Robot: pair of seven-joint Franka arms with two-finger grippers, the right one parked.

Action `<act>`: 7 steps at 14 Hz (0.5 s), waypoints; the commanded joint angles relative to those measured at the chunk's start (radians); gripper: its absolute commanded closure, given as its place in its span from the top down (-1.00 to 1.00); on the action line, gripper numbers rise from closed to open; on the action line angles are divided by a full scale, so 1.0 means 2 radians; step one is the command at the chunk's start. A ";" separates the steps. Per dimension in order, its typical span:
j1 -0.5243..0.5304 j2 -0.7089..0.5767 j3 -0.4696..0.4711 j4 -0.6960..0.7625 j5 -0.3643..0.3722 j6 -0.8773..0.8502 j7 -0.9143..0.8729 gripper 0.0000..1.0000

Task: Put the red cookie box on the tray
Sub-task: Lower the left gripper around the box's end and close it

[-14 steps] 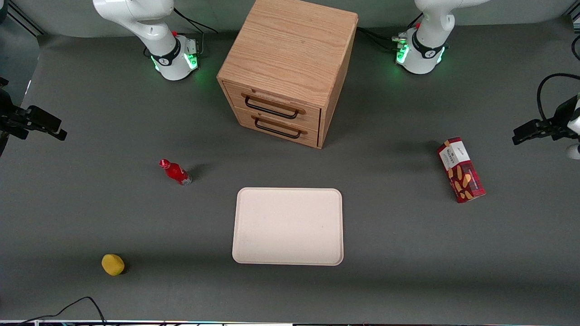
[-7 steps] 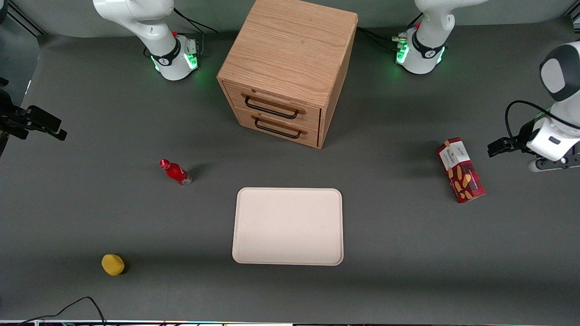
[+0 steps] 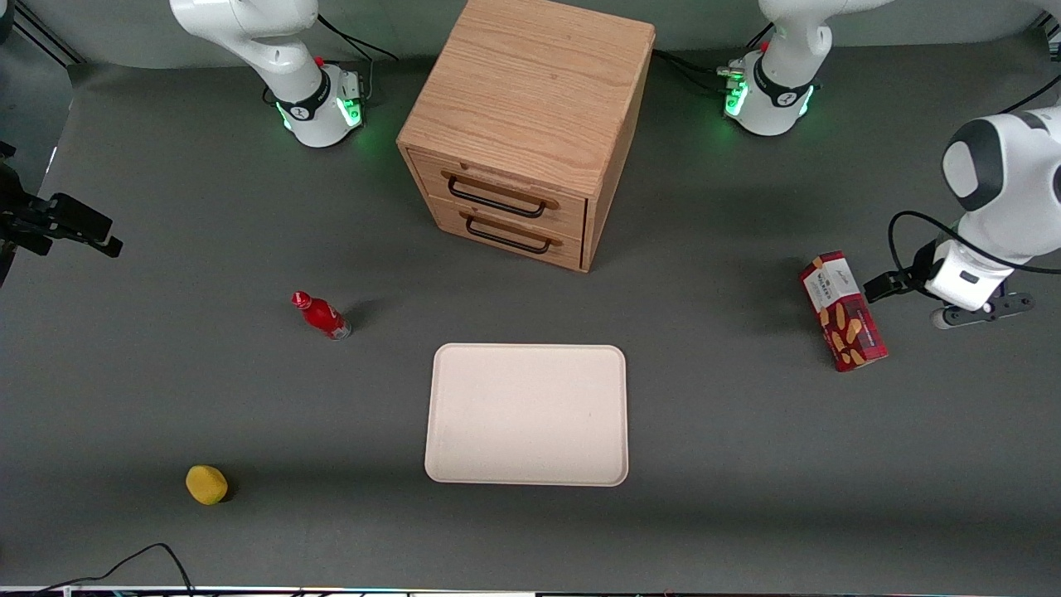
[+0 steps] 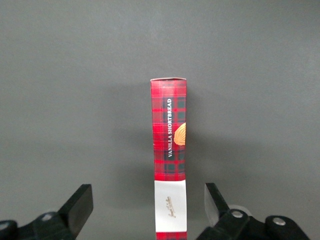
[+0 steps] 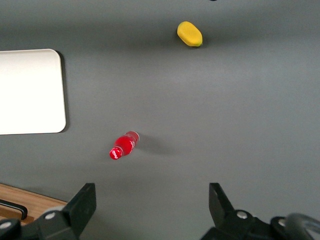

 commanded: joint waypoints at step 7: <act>-0.011 0.052 -0.002 -0.042 -0.004 0.141 -0.031 0.98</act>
